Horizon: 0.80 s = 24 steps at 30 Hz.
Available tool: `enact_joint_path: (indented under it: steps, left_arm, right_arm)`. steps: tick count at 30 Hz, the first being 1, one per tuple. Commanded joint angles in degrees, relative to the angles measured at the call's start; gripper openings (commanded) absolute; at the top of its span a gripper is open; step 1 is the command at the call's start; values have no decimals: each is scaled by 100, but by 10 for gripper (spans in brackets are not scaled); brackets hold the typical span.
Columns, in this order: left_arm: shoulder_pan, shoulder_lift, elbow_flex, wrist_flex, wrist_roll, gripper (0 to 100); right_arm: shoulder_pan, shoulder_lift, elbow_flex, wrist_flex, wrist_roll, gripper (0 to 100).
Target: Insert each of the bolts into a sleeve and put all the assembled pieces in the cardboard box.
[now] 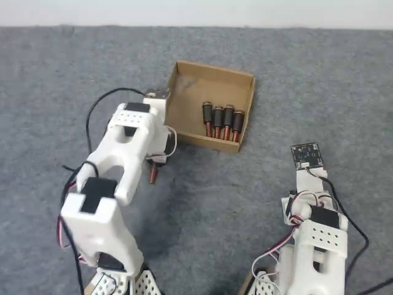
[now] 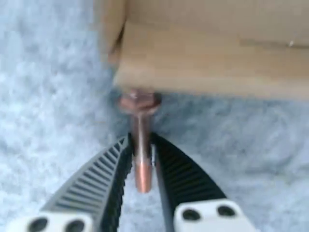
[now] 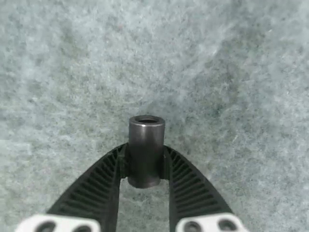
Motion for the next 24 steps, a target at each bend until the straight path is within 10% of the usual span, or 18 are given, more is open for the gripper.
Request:
enact_joint_path:
  steps: [1, 24]
  left_arm:
    - [-44, -967, 558, -281, 70, 126]
    - [-44, -352, 286, -1169, 88, 127]
  right_arm:
    - [-48, -180, -35, -101, 79, 7]
    - [-48, -180, -35, -75, 79, 7]
